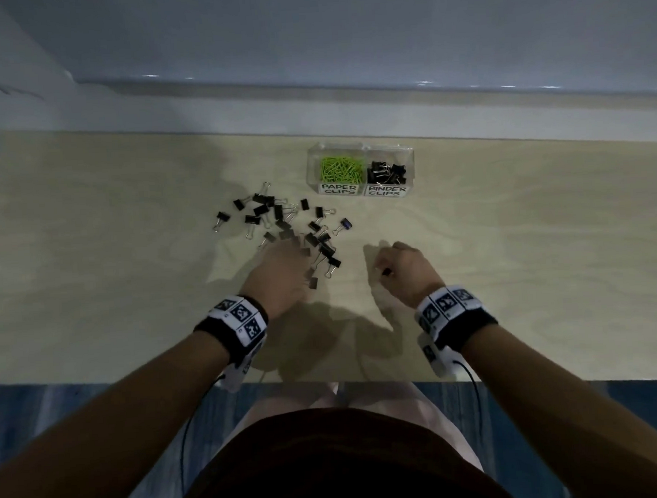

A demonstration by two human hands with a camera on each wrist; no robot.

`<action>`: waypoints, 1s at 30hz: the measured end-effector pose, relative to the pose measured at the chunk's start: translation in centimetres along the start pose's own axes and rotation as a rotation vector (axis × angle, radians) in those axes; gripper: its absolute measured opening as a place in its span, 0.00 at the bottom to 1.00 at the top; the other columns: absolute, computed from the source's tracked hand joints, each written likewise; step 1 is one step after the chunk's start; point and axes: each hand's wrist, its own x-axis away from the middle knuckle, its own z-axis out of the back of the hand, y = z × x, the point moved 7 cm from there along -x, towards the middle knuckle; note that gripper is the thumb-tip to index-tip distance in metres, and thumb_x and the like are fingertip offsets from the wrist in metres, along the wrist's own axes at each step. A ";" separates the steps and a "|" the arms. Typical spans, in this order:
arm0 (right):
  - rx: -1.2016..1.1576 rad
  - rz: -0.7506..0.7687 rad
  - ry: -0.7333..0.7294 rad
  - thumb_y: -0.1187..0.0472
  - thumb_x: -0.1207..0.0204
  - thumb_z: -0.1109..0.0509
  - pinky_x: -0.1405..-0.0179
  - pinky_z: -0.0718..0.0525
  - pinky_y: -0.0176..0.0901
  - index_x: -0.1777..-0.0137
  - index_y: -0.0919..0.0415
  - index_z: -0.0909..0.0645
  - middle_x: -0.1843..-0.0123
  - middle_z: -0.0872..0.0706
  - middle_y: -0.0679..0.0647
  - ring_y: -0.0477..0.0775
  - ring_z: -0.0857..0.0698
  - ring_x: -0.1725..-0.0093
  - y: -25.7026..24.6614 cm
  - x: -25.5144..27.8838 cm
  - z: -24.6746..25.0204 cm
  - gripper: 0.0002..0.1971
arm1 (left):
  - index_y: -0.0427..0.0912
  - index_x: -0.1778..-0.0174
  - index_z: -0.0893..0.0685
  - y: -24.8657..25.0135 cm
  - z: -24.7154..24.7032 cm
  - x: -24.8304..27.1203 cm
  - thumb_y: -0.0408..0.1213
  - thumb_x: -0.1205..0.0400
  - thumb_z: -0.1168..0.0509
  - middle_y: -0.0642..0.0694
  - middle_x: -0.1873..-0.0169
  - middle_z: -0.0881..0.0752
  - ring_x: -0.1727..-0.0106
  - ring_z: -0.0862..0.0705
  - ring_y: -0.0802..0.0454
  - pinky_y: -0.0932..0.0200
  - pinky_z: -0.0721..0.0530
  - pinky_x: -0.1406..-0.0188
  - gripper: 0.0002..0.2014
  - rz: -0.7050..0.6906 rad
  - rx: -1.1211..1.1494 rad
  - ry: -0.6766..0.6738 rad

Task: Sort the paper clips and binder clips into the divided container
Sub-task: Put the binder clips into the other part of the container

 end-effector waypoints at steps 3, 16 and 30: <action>0.000 0.055 0.124 0.72 0.30 0.32 0.56 0.20 0.40 0.45 0.62 0.18 0.49 0.20 0.58 0.59 0.17 0.55 -2.5 -2.6 2.5 0.14 | 0.45 0.39 0.21 -0.2 0.1 0.3 0.39 0.27 0.27 0.45 0.33 0.30 0.32 0.32 0.46 0.48 0.21 0.35 0.20 -0.002 0.037 0.082; 0.219 0.147 -0.018 0.68 0.27 0.36 0.58 0.25 0.45 0.48 0.64 0.21 0.47 0.23 0.58 0.59 0.22 0.54 -4.5 -6.1 0.8 0.09 | 0.42 0.54 0.20 -2.2 -0.4 0.6 0.32 0.30 0.26 0.45 0.53 0.23 0.55 0.21 0.50 0.59 0.21 0.52 0.12 0.171 0.319 0.170; -0.159 -0.095 0.289 0.64 0.36 0.21 0.66 0.22 0.35 0.65 0.57 0.19 0.66 0.15 0.51 0.51 0.17 0.66 1.1 -4.8 8.5 0.08 | 0.39 0.55 0.16 9.0 8.7 -9.0 0.32 0.23 0.32 0.43 0.52 0.18 0.57 0.20 0.51 0.54 0.17 0.47 0.03 -0.117 0.330 0.261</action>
